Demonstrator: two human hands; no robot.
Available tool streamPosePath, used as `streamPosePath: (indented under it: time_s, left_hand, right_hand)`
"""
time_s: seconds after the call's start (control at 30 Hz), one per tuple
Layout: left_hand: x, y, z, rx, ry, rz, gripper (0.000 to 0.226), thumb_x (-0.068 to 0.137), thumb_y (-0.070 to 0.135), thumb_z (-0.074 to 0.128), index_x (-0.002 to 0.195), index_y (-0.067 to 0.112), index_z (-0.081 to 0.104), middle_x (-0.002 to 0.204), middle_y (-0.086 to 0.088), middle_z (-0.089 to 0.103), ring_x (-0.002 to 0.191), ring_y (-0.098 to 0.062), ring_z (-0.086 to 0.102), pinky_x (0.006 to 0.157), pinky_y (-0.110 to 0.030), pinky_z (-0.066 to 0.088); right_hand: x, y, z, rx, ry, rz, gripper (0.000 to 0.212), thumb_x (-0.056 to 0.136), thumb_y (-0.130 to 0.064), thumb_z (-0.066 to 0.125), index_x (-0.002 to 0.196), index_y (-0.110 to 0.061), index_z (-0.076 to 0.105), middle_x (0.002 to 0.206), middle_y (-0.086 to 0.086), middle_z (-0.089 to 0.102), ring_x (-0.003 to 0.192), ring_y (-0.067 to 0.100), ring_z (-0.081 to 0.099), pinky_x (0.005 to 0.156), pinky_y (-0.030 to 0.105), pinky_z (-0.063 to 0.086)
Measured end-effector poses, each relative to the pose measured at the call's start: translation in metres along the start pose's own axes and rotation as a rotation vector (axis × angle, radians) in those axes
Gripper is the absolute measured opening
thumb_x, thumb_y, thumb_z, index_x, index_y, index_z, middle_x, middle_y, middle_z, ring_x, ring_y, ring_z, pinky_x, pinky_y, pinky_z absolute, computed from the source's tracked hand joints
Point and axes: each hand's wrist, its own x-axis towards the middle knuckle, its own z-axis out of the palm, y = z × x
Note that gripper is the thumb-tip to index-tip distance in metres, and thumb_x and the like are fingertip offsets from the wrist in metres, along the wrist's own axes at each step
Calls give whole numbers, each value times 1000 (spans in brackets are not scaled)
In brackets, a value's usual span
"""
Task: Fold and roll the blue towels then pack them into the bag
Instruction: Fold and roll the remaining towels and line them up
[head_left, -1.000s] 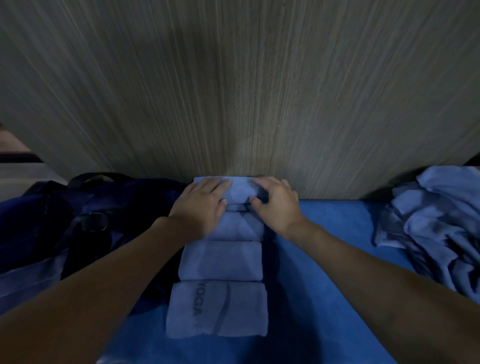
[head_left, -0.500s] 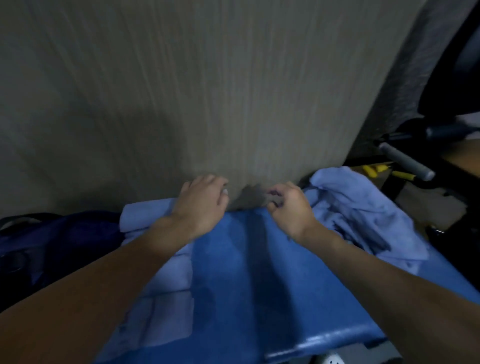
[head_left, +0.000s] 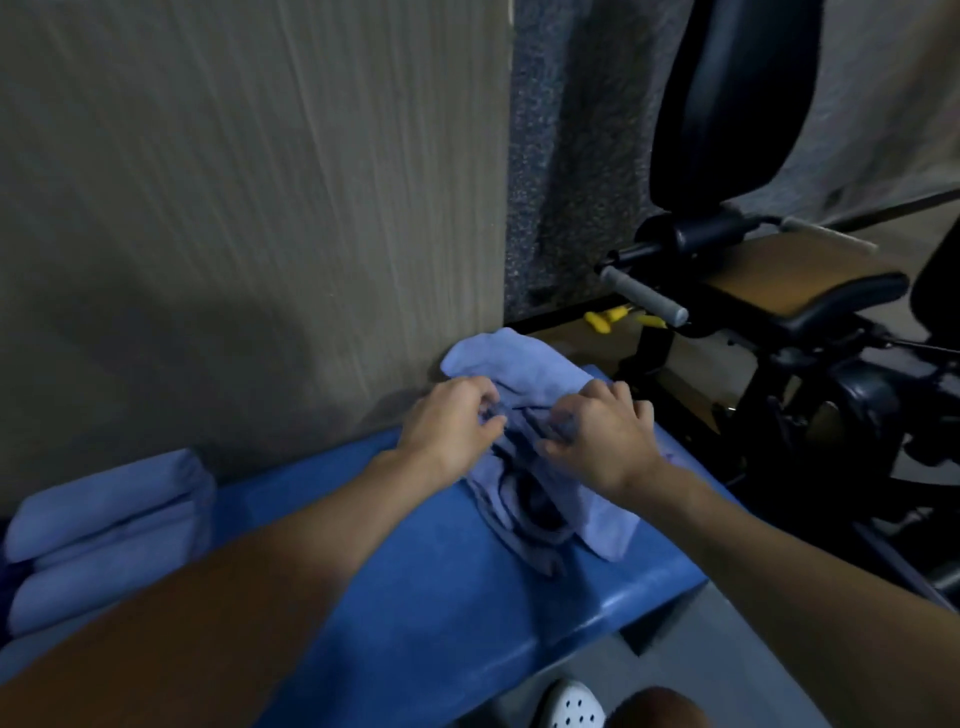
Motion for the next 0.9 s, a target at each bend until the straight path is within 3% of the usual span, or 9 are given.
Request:
streamPosePath:
  time_s: [0.13,0.23,0.33,0.43,0.47,0.53,0.67,0.8,0.9]
  left_hand:
    - [5,6,18,-83,-58,-68,5,86,21,65,83,18,68,71,7,66,72,-13,64,68,-38,56]
    - [4,9,23,-122,-105,-61,16,87,19,67,103,16,66,77,8,62,73,-11,60,72,-34,54]
    - [1,15,22,-105,-87,61,42,85,18,71,125,20,58,98,8,49,89,-9,49,84,-28,47]
    - [0,26,15,-61,-14,162,18,84,23,72,102,23,67,106,3,46,101,-17,48,87,-31,44]
    - [1,29,11,-82,20,186,6,85,23,71,89,22,66,102,3,48,98,-18,50,83,-31,43]
    - [1,37,2,-179,81,190,13,88,17,68,78,19,60,88,1,56,85,-17,55,74,-28,42]
    - [-6,54,-29,-406,203,123,9,88,7,63,81,12,62,79,-4,65,76,-14,60,72,-28,46]
    - [-19,55,-57,-506,264,115,12,89,1,60,81,9,62,73,-8,61,67,-10,53,65,-26,43]
    - [-33,50,-79,-539,346,115,27,89,-2,58,75,21,58,67,1,56,60,-3,48,60,-19,41]
  right_hand:
    - [-4,11,1,-172,-46,-61,21,85,-42,56,71,-27,50,98,-1,40,109,28,33,89,42,25]
    - [-3,13,2,-85,-15,-56,24,85,-30,51,64,-23,40,82,-2,47,101,26,37,83,40,26]
    - [-3,14,1,88,103,-93,15,91,-24,44,77,-24,40,72,0,50,90,25,45,81,39,27]
    - [-4,10,-7,290,195,-142,12,95,-24,45,84,-20,44,70,1,55,79,26,51,82,40,30]
    - [-5,8,-11,347,223,-152,11,96,-25,47,86,-19,46,71,1,58,79,28,54,83,41,33]
    - [-6,2,-20,466,269,-152,10,94,-28,53,90,-20,48,74,-1,61,81,28,57,86,46,39]
    - [-10,-5,-40,539,251,-99,23,83,-29,68,101,-25,54,93,-5,63,96,21,60,92,43,41]
    - [-16,-9,-46,438,252,-126,14,84,-19,63,82,-28,52,88,-4,59,92,24,59,86,43,43]
    - [-24,-19,-49,527,277,-156,12,85,-10,58,85,-20,51,80,1,61,82,26,59,80,47,48]
